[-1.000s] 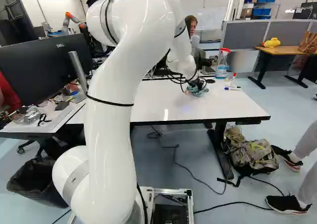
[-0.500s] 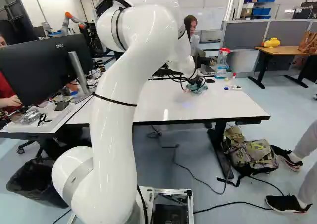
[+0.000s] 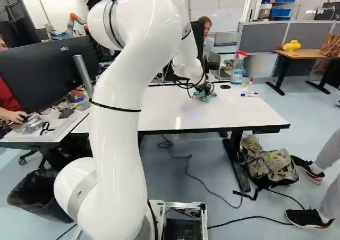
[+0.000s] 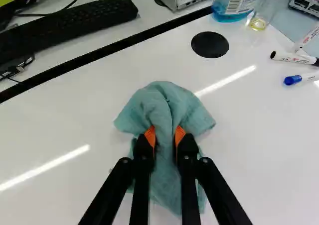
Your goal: Clean the table with the green towel
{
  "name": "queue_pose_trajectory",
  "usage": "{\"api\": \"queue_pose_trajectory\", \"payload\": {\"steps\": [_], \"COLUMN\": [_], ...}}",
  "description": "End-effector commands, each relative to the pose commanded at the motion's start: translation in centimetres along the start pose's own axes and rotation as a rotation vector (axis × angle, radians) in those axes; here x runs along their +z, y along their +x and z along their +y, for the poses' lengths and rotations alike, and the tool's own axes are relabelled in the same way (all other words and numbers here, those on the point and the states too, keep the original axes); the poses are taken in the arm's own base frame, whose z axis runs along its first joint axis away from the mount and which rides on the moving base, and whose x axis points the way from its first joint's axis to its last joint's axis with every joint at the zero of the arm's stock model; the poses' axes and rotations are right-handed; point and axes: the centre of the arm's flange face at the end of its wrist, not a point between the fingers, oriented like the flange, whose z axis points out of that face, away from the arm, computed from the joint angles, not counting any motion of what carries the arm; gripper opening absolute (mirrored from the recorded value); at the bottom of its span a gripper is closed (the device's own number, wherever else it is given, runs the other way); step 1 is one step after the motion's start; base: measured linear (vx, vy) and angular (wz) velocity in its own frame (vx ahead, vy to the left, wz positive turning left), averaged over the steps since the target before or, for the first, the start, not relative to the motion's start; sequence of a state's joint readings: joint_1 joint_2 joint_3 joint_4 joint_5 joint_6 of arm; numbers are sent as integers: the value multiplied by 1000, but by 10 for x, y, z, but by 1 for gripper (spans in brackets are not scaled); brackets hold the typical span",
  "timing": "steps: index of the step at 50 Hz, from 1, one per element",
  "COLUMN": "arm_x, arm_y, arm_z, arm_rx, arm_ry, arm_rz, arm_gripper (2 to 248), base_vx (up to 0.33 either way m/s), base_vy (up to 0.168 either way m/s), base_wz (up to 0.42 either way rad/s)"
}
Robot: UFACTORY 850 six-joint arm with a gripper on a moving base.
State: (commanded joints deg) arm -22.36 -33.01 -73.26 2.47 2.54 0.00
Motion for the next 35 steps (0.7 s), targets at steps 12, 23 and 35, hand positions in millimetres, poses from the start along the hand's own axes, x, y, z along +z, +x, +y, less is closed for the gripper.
{"api": "queue_pose_trajectory", "payload": {"steps": [12, 23, 35], "arm_x": [-7, -22, -51], "arm_y": [3, 7, 1], "arm_z": [0, -3, -12], "arm_rx": [0, -3, -13], "arm_ry": [1, 4, 14], "arm_rz": [9, 24, 31], "arm_gripper": [61, 61, 61], "base_vx": [0, 0, 0], "base_vy": [0, 0, 0], "base_wz": [0, 0, 0]}}
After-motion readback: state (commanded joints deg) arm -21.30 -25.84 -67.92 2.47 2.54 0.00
